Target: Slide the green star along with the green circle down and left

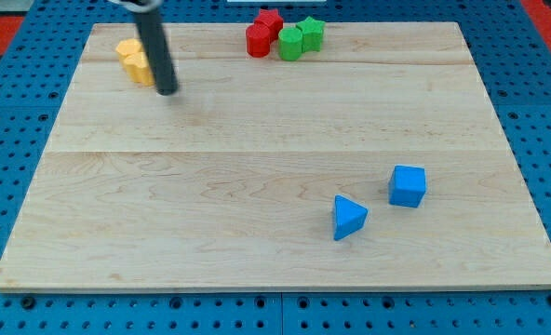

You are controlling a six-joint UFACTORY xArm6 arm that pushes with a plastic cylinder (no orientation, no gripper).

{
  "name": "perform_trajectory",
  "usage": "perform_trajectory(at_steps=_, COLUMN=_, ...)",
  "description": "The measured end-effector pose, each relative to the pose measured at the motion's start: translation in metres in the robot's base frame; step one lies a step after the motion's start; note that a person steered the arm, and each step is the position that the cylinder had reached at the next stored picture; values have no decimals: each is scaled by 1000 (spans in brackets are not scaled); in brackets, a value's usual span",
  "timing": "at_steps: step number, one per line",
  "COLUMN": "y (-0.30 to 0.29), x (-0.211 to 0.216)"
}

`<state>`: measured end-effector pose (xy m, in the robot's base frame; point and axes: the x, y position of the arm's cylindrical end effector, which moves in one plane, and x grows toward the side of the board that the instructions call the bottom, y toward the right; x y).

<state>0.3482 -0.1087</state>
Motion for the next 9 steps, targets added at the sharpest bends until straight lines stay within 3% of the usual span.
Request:
perform_trajectory(at_steps=1, y=128, x=5)
perform_trajectory(at_steps=2, y=254, x=-23)
perform_trajectory(at_steps=3, y=321, x=-97)
perform_trajectory(at_steps=4, y=347, x=-157)
perform_trajectory(at_steps=7, y=272, x=-156)
perform_trajectory(at_steps=9, y=171, x=-156)
